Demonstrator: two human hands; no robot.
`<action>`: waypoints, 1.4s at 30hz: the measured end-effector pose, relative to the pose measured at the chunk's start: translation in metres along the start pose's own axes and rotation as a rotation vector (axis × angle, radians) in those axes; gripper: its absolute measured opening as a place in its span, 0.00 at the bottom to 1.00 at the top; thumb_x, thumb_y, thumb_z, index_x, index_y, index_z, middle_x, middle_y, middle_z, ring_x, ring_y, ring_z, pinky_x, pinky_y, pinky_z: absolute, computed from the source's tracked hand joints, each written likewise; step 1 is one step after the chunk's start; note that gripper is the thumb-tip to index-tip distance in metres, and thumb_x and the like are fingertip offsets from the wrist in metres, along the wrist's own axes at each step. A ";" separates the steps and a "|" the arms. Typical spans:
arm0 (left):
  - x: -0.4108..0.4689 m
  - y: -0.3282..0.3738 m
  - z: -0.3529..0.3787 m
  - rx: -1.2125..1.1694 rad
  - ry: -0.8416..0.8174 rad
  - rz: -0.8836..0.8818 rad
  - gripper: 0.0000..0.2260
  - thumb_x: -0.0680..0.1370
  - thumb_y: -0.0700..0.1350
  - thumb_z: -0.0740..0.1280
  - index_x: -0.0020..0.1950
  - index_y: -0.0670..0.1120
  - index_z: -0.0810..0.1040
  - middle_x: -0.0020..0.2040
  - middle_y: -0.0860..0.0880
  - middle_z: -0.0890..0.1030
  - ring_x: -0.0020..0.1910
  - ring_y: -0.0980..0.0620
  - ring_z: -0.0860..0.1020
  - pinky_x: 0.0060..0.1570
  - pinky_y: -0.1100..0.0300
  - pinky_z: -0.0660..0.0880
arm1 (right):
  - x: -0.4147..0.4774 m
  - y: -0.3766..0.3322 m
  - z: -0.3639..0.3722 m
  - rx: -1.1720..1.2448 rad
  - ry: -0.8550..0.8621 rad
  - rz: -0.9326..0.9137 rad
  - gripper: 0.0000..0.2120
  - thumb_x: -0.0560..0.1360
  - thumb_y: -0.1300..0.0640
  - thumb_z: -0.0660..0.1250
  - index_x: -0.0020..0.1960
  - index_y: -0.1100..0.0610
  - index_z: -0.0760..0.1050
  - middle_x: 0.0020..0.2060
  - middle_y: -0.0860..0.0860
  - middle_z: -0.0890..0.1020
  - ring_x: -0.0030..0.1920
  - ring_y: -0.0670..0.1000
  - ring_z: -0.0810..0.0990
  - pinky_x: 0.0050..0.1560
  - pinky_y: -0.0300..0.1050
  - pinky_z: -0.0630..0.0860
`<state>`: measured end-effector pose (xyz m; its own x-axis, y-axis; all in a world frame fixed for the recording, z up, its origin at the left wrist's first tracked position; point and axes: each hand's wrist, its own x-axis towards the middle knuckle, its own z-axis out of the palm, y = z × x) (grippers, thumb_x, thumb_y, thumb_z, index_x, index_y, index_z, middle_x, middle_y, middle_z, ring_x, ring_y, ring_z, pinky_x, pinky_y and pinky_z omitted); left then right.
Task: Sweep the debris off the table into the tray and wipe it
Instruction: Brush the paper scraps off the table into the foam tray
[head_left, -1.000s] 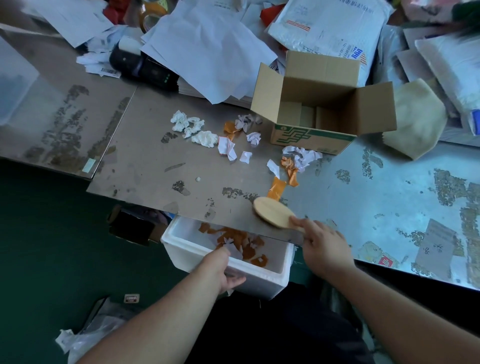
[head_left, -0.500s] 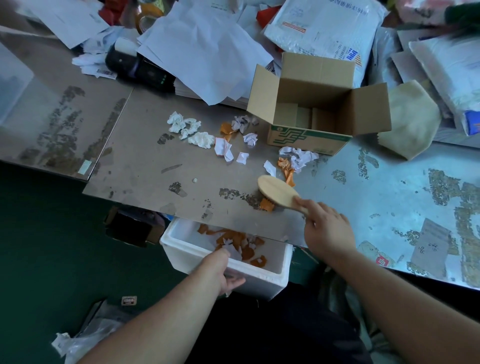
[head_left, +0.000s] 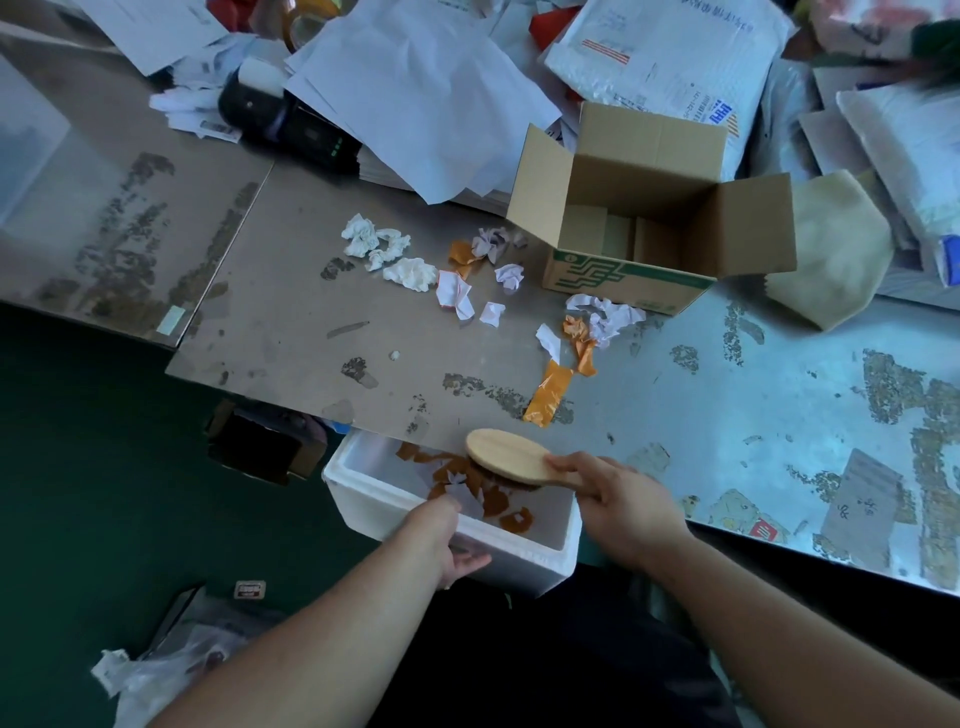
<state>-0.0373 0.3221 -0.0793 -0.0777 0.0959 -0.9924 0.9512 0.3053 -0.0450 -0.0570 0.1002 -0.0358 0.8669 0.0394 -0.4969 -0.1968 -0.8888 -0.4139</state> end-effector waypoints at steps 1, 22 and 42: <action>0.000 0.000 0.000 0.003 0.002 -0.004 0.20 0.80 0.44 0.70 0.68 0.39 0.70 0.54 0.34 0.76 0.48 0.34 0.79 0.44 0.37 0.83 | 0.002 0.000 -0.004 0.013 0.028 0.006 0.22 0.80 0.52 0.62 0.67 0.29 0.68 0.59 0.38 0.80 0.54 0.49 0.80 0.48 0.46 0.75; 0.006 0.000 0.006 0.059 0.006 -0.031 0.16 0.80 0.42 0.70 0.64 0.40 0.71 0.56 0.34 0.77 0.58 0.34 0.80 0.49 0.35 0.83 | 0.033 0.006 -0.036 0.006 -0.026 0.139 0.24 0.80 0.58 0.56 0.68 0.33 0.68 0.63 0.45 0.79 0.53 0.53 0.78 0.44 0.46 0.69; 0.014 -0.009 0.026 0.079 -0.011 0.001 0.17 0.80 0.44 0.69 0.66 0.40 0.71 0.57 0.35 0.77 0.52 0.34 0.80 0.36 0.36 0.83 | 0.056 0.032 -0.085 0.106 0.201 0.320 0.25 0.77 0.58 0.56 0.66 0.33 0.71 0.49 0.47 0.81 0.40 0.55 0.80 0.38 0.47 0.77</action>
<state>-0.0387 0.2958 -0.0961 -0.0735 0.0855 -0.9936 0.9720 0.2290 -0.0522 0.0243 0.0352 -0.0114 0.8246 -0.3313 -0.4585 -0.5085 -0.7893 -0.3442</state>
